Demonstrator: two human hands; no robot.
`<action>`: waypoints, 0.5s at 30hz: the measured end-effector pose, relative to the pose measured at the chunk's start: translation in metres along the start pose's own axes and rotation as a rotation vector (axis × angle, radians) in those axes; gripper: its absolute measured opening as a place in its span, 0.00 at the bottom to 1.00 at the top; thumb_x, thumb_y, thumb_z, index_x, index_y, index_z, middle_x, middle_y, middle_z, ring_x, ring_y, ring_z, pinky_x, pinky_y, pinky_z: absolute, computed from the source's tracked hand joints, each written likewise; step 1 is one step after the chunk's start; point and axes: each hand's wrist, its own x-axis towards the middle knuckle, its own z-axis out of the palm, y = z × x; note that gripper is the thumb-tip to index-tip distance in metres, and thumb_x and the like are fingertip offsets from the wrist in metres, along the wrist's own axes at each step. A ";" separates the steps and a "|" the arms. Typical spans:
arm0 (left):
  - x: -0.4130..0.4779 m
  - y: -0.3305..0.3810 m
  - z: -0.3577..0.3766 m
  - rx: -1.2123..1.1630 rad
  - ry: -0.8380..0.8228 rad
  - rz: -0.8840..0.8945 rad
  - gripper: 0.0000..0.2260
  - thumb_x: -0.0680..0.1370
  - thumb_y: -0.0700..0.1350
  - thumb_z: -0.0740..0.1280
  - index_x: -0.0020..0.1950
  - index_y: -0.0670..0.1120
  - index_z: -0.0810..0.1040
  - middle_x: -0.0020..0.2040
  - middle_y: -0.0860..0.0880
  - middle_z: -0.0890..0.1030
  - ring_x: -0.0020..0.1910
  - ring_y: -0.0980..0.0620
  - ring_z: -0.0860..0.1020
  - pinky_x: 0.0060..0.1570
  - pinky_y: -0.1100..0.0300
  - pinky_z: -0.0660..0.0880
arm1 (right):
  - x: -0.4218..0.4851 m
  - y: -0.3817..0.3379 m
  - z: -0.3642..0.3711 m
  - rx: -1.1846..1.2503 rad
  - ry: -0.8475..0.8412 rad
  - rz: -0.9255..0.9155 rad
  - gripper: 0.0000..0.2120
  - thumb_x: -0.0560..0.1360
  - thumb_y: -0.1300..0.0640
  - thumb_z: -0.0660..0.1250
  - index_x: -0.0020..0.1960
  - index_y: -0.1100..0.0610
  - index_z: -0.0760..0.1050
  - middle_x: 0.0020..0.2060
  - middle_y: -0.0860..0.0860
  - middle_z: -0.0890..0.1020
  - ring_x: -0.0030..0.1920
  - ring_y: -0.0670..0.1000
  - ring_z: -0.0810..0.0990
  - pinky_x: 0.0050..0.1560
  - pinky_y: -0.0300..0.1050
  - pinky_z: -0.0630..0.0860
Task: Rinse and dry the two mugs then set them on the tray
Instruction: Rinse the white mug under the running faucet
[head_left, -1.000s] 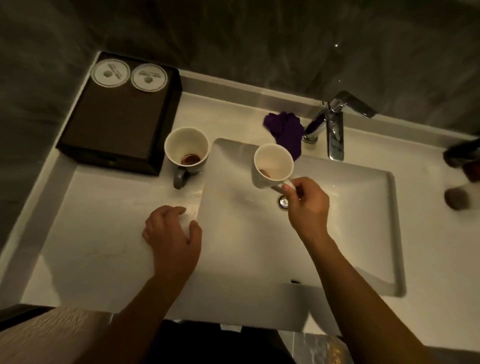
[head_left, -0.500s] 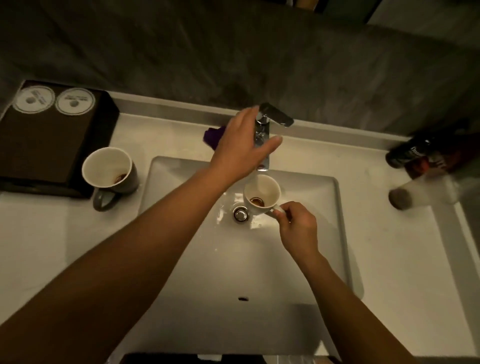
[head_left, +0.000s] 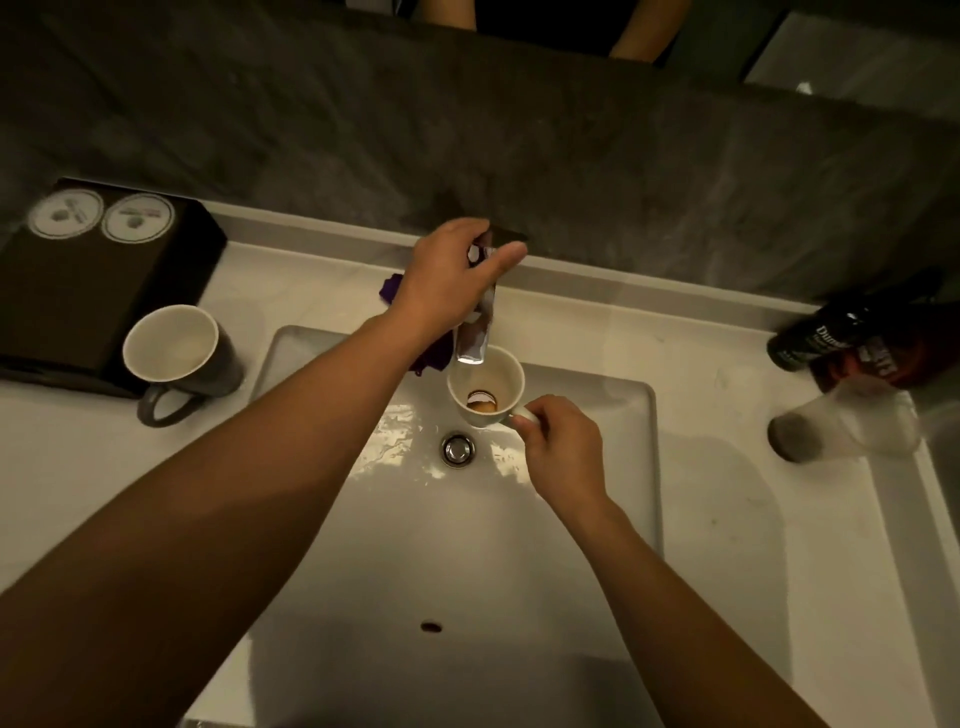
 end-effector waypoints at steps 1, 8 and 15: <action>0.000 0.002 -0.002 -0.020 0.001 -0.018 0.23 0.81 0.62 0.65 0.65 0.45 0.80 0.60 0.48 0.81 0.56 0.53 0.77 0.61 0.54 0.77 | 0.000 0.000 0.000 0.005 -0.008 -0.014 0.08 0.79 0.51 0.71 0.44 0.54 0.77 0.37 0.44 0.76 0.37 0.45 0.72 0.36 0.30 0.63; -0.015 0.005 -0.004 -0.221 0.007 -0.249 0.31 0.81 0.65 0.63 0.78 0.47 0.70 0.75 0.45 0.75 0.72 0.46 0.74 0.68 0.49 0.74 | -0.008 0.005 0.001 0.010 -0.056 -0.051 0.10 0.79 0.50 0.70 0.44 0.55 0.77 0.37 0.45 0.76 0.38 0.47 0.73 0.37 0.41 0.64; -0.134 -0.077 0.017 -0.442 -0.153 -0.384 0.39 0.71 0.62 0.77 0.78 0.49 0.71 0.73 0.49 0.76 0.71 0.51 0.75 0.68 0.54 0.73 | -0.014 0.017 -0.006 -0.023 -0.071 -0.012 0.09 0.80 0.49 0.69 0.47 0.55 0.79 0.40 0.48 0.81 0.40 0.50 0.78 0.43 0.51 0.77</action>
